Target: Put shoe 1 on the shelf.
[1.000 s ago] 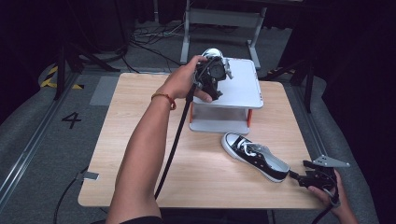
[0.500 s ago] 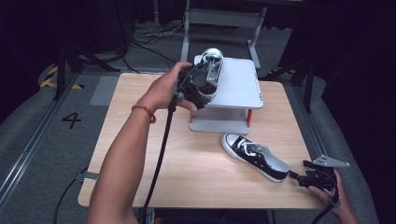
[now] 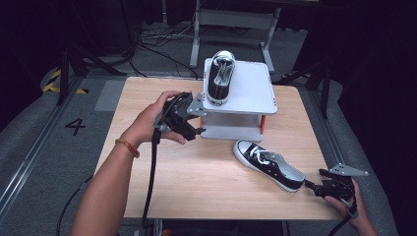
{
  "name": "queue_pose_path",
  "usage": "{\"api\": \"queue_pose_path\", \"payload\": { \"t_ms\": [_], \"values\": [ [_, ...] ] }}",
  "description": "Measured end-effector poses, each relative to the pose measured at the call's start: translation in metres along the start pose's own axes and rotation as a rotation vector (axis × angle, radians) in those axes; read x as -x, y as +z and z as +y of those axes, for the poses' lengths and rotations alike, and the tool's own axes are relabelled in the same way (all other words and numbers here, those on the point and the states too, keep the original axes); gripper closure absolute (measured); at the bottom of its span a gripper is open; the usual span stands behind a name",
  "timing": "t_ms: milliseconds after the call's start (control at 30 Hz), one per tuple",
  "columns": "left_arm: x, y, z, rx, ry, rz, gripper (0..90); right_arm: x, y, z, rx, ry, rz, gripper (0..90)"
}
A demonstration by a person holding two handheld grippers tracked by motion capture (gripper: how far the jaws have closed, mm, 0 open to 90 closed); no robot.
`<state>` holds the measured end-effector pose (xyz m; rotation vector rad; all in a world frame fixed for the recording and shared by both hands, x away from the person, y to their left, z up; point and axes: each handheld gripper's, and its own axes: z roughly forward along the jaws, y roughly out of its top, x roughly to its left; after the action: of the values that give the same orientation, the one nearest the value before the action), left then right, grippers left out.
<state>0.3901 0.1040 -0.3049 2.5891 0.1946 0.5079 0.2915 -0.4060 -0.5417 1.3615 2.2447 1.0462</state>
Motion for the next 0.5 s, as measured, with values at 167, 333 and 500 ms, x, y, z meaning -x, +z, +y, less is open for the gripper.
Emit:
{"api": "queue_pose_path", "payload": {
  "t_ms": [167, 333, 500],
  "values": [
    [0.024, 0.011, -0.034, -0.017, -0.029, -0.038, 23.8, 0.0, 0.0, 0.0, 0.0, -0.011, 0.008, 15.8],
    [0.047, 0.025, -0.07, -0.014, -0.093, -0.09, 23.7, -0.001, 0.0, 0.001, 0.0, -0.029, 0.022, 15.4],
    [0.07, 0.038, -0.103, -0.015, -0.154, -0.153, 23.9, -0.002, -0.002, 0.0, 0.003, -0.053, 0.022, 20.2]
  ]
}}
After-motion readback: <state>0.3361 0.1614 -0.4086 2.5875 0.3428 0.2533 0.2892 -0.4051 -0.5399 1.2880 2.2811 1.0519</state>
